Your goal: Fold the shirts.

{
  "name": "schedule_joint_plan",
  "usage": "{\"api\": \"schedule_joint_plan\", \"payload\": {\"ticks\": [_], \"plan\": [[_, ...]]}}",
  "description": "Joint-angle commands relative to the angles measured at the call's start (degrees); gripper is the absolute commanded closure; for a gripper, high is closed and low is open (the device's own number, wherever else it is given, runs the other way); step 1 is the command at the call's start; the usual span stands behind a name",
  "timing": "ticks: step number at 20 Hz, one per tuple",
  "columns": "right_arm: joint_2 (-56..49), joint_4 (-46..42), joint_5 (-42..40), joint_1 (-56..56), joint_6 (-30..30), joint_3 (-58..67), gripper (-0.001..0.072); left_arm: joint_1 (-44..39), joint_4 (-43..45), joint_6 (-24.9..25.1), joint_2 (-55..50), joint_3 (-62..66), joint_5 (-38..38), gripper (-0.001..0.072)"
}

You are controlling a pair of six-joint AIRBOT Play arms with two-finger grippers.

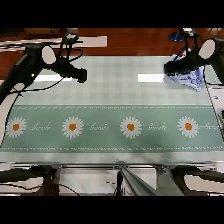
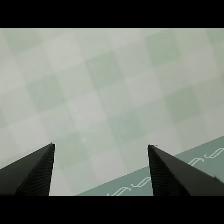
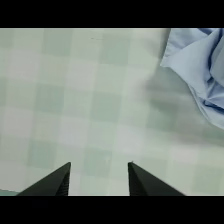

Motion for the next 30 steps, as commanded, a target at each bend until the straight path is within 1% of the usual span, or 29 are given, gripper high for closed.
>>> {"api": "schedule_joint_plan", "payload": {"ticks": [1,21,24,25,27,28,30], "plan": [[0.0,0.0,0.0,0.0,0.0,0.0,0.0297,0.0,0.0,0.0,0.0,0.1,0.0,0.0032],[0.0,0.0,0.0,0.0,0.0,0.0,0.0297,0.0,-0.7,0.0,0.0,0.1,0.0,0.0031],[0.0,0.0,-1.0,0.0,0.0,0.0,0.0297,0.0,-1.3,0.0,-0.2,0.1,0.6,0.0031],[0.0,0.0,-1.9,0.0,-0.2,0.0,0.0297,0.1,-1.2,0.0,-0.3,0.1,1.3,0.0031],[0.0,-1.4,-7.6,0.0,-1.6,0.0,0.0287,0.2,-1.1,0.0,-0.6,0.1,2.5,0.0031],[0.0,-4.1,-11.5,0.0,-1.6,0.5,0.0254,0.2,-1.1,0.0,-0.7,0.1,2.6,0.0031],[0.0,-12.1,-20.1,0.0,-0.2,2.1,0.0246,0.2,-0.6,0.1,-0.6,0.1,2.7,0.0031]]}}
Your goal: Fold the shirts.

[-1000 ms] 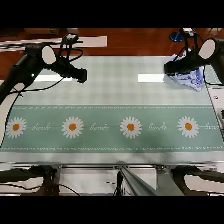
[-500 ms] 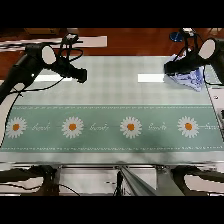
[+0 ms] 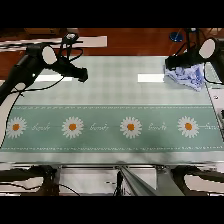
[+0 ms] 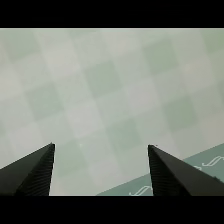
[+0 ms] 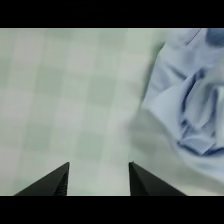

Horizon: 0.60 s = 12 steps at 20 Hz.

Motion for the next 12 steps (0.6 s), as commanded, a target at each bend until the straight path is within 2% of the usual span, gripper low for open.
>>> {"api": "schedule_joint_plan", "payload": {"ticks": [1,3,6,8,10,12], "plan": [[0.0,-13.7,-15.1,0.0,2.5,2.2,0.0245,0.3,1.3,0.0,-0.1,0.1,0.5,0.0031],[0.0,-23.1,-21.8,-0.6,5.5,3.9,0.0246,0.9,2.3,0.0,-0.1,0.1,0.0,0.0032],[-0.5,-24.4,-28.7,-5.8,11.9,4.9,0.0246,2.6,2.6,0.0,-0.1,0.2,-0.5,0.0031],[-2.4,-23.5,-28.6,-10.8,17.6,4.9,0.0244,3.2,2.5,0.0,-0.1,1.0,-4.9,0.0031],[-5.4,-15.4,-25.2,-15.8,21.2,4.9,0.011,3.1,2.2,0.0,0.1,1.8,-10.1,0.0031],[-9.1,0.3,-21.9,-20.5,19.3,4.9,0.011,3.1,-2.0,0.3,0.5,1.9,-12.8,0.0031]]}}
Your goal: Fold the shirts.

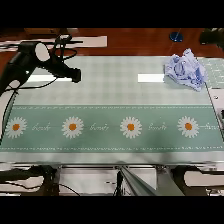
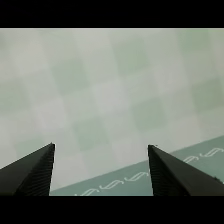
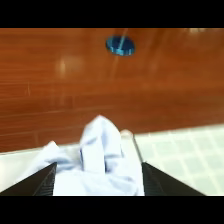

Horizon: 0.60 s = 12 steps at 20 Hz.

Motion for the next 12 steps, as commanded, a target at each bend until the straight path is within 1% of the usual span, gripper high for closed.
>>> {"api": "schedule_joint_plan", "payload": {"ticks": [1,3,4,6,10,12], "plan": [[-5.8,22.1,2.7,-7.8,-0.8,0.2,0.0109,0.3,-6.2,1.6,0.7,0.5,-6.1,0.0031],[-8.9,31.9,2.5,-9.6,-7.4,0.2,0.011,0.3,-11.1,3.0,1.4,0.5,-6.2,0.0031],[-10.1,34.5,2.4,-9.9,-9.6,0.2,0.011,0.3,-12.9,3.1,1.6,0.5,-6.2,0.0031],[-12.3,36.3,2.8,-9.6,-12.3,0.2,0.011,0.3,-14.9,3.1,2.0,0.5,-6.3,0.0031],[-16.0,36.4,4.0,-7.9,-14.0,0.2,0.011,0.3,-15.4,3.3,2.1,0.5,-6.5,0.0031],[-17.5,36.3,5.2,-6.4,-16.3,0.2,0.011,0.3,-15.6,4.7,2.1,0.5,-6.5,0.0031]]}}
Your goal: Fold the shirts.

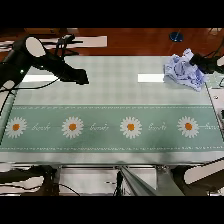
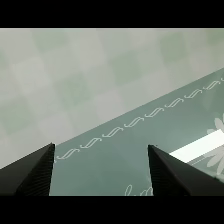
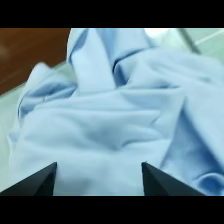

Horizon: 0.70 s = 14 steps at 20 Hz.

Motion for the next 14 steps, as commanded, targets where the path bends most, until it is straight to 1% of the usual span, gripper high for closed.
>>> {"api": "schedule_joint_plan", "payload": {"ticks": [1,4,5,6,7,8,11,14], "plan": [[-3.1,1.7,1.9,2.1,-4.1,0.0,0.0111,0.0,-1.3,1.4,0.1,0.1,-0.2,0.0031],[-5.4,1.4,1.4,4.0,-4.0,0.0,0.0132,0.0,-2.0,1.4,0.1,0.1,-0.2,0.0031],[-6.0,1.4,0.7,4.5,-4.0,0.0,0.0247,0.0,-2.6,1.4,0.1,0.1,-0.2,0.0032],[-6.0,1.4,-0.1,4.8,-4.0,0.0,0.0461,0.0,-2.9,1.4,0.1,0.1,-0.2,0.0031],[-5.7,2.5,-1.4,4.7,-4.0,0.0,0.0656,0.0,-2.8,1.4,0.1,0.1,-0.2,0.0031],[-4.9,3.8,-2.7,4.7,-4.0,0.0,0.0689,0.0,-2.8,1.4,0.1,0.1,-0.2,0.0031],[0.4,3.1,-6.3,4.1,-4.8,0.0,0.069,0.0,-3.0,1.4,0.2,0.2,-0.2,0.0032],[8.6,2.6,-6.8,3.9,-8.5,0.0,0.0691,0.0,-5.9,1.4,1.2,0.5,-0.2,0.0032]]}}
